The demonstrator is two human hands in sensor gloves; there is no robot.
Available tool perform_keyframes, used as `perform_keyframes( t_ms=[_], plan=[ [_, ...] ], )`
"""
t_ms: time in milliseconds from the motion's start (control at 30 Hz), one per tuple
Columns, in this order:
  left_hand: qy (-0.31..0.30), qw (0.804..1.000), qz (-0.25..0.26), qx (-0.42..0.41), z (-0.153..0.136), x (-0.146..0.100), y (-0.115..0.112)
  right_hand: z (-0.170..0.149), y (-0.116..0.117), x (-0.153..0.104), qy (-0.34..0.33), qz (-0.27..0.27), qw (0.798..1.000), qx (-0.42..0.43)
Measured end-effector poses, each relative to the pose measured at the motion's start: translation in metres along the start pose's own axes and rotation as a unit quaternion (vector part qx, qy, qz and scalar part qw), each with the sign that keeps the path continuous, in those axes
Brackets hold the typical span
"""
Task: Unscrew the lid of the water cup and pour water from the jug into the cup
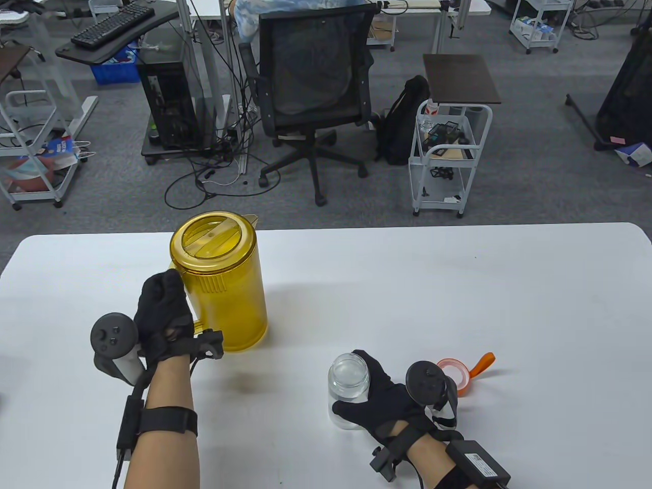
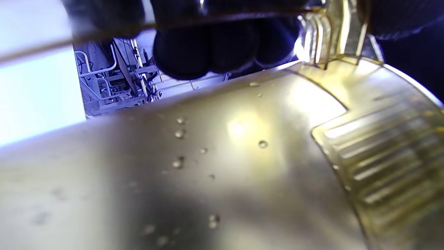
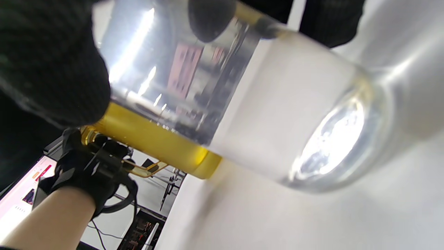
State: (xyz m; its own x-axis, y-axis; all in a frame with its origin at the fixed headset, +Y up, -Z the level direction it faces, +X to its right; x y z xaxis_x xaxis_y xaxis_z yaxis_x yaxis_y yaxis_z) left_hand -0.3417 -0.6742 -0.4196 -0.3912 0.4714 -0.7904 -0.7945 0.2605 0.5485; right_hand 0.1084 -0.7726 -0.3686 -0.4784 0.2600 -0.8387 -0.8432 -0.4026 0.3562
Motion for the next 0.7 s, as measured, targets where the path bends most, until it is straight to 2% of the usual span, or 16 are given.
perform_keyframes(
  t_ms=[100, 200, 267, 400, 500, 567, 633, 700],
  plan=[
    [-0.002, 0.993, -0.065, 0.100, 0.011, -0.010, 0.010, 0.000, 0.000, 0.000, 0.000, 0.002, 1.000, -0.001],
    [-0.026, 0.977, -0.085, 0.194, 0.026, -0.027, 0.021, 0.000, 0.000, 0.000, 0.002, 0.004, 1.000, -0.001],
    [-0.043, 0.963, -0.101, 0.244, 0.034, -0.043, 0.027, 0.000, -0.001, 0.000, 0.003, 0.005, 1.000, -0.002],
    [-0.104, 0.922, -0.151, 0.342, 0.060, -0.082, 0.030, 0.000, -0.001, 0.000, 0.006, 0.005, 1.000, -0.007],
    [-0.135, 0.898, -0.219, 0.358, 0.073, -0.106, 0.015, 0.000, -0.001, 0.000, 0.009, 0.008, 1.000, -0.010],
    [-0.161, 0.877, -0.269, 0.365, 0.079, -0.122, -0.003, 0.001, -0.002, -0.001, 0.015, 0.012, 1.000, -0.019],
    [-0.162, 0.874, -0.286, 0.358, 0.081, -0.131, -0.017, 0.003, -0.003, -0.001, 0.018, 0.022, 0.999, -0.033],
    [-0.150, 0.865, -0.326, 0.352, 0.079, -0.137, -0.031, 0.007, -0.007, -0.003, 0.028, 0.035, 0.998, -0.050]
  ],
)
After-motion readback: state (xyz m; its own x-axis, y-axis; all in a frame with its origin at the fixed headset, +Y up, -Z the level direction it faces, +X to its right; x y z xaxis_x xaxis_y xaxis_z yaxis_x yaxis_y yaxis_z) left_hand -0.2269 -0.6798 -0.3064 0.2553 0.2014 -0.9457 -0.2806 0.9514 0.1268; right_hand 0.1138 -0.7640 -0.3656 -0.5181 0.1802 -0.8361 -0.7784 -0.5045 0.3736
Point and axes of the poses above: the tracker on the back of each hand, its own z axis roughly to the thumb side, its own x axis roughly from the wrist to the fingertips, y = z × x, the point moved 1 cm from there along x, roughly from the wrist to the fingertips, and after that the axes turned 13 degrees about -y, right-handed, at the moved point
